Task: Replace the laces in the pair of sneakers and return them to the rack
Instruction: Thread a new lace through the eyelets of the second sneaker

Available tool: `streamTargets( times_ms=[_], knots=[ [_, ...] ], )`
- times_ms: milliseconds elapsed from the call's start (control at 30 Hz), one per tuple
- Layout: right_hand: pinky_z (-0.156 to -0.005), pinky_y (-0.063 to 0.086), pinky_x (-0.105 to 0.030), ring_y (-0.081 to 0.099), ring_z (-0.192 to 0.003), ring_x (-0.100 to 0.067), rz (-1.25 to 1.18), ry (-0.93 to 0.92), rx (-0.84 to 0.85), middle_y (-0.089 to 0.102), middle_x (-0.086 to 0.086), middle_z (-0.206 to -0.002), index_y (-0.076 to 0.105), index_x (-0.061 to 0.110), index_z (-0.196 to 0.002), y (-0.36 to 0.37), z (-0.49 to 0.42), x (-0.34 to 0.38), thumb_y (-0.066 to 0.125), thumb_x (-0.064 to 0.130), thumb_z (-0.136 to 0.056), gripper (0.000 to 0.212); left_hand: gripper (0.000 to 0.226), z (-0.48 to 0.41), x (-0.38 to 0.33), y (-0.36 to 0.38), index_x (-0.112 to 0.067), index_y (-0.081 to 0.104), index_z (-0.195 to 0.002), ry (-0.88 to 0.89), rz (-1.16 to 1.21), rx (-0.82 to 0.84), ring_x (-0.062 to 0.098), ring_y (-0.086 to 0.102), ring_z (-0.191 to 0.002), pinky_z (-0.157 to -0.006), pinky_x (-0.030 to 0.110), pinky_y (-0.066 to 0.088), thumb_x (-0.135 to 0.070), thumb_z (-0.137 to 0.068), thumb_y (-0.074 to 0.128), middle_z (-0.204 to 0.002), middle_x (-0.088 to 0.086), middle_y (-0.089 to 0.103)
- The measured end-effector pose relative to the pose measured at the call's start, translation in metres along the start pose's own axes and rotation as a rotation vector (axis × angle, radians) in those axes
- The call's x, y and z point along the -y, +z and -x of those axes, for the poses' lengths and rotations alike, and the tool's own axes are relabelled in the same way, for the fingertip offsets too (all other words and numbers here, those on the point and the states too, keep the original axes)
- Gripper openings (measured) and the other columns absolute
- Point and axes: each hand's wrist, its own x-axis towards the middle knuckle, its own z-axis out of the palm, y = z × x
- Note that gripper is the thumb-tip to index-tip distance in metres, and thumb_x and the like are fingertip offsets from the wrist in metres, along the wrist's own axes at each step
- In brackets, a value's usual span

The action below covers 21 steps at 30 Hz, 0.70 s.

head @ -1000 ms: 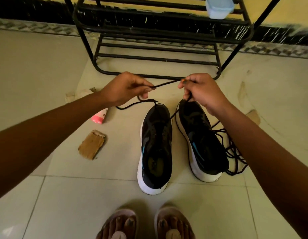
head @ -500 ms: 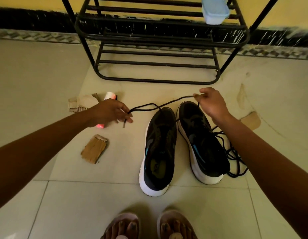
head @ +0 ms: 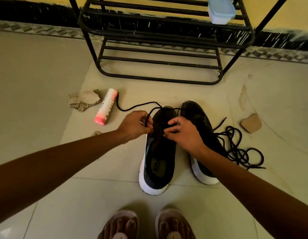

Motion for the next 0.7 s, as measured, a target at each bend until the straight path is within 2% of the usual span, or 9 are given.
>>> streamTargets(
  times_ms=[167,267,433,600,700],
  knots=[
    [-0.077,0.051,-0.024,0.065,-0.092,-0.016,-0.041,0.066,0.029,0.069,-0.004,-0.098,0.049,0.017,-0.108,0.012,-0.005,0.002,0.067,0.002,-0.081,0.036,0.025,-0.003,0.003,0.008,-0.02,0.058,-0.079,0.066,-0.025,0.015,0.01,0.066,-0.079,-0.077,0.021,0.051,0.002,-0.074,0.069,-0.075,-0.007,0.067],
    [-0.078,0.052,-0.029,0.064,-0.092,-0.019,-0.139,0.135,0.017,0.068,-0.006,-0.101,0.048,0.018,-0.107,0.016,-0.006,0.0,0.064,-0.001,-0.082,0.035,0.015,-0.005,0.002,0.011,-0.017,0.061,-0.083,0.142,-0.144,-0.03,0.008,0.063,-0.071,-0.067,0.015,0.047,-0.006,-0.076,0.07,-0.074,-0.008,0.065],
    [-0.061,0.044,-0.018,0.06,-0.078,-0.011,-0.279,0.164,0.006,0.067,-0.004,-0.099,0.049,0.016,-0.105,0.018,-0.005,-0.001,0.06,-0.003,-0.083,0.031,0.017,-0.007,0.004,0.015,-0.015,0.054,-0.08,0.178,-0.177,-0.045,0.014,0.061,-0.064,-0.059,0.014,0.043,-0.009,-0.077,0.069,-0.075,0.003,0.065],
    [-0.055,0.044,-0.015,0.061,-0.074,-0.01,-0.321,0.164,-0.007,0.068,-0.005,-0.098,0.049,0.017,-0.101,0.019,-0.006,-0.004,0.06,-0.003,-0.084,0.028,0.022,-0.009,0.003,0.013,-0.014,0.046,-0.084,0.234,-0.252,-0.059,0.01,0.056,-0.059,-0.055,0.011,0.038,-0.008,-0.077,0.066,-0.068,-0.004,0.059],
    [-0.05,0.043,-0.01,0.06,-0.07,-0.007,-0.324,0.152,-0.011,0.068,-0.002,-0.094,0.049,0.017,-0.102,0.019,-0.007,-0.005,0.061,-0.002,-0.085,0.027,0.023,-0.012,0.001,0.009,-0.013,0.045,-0.089,0.267,-0.295,-0.029,0.02,0.062,-0.068,-0.063,0.028,0.048,-0.006,-0.077,0.063,-0.074,0.003,0.064]
  ],
)
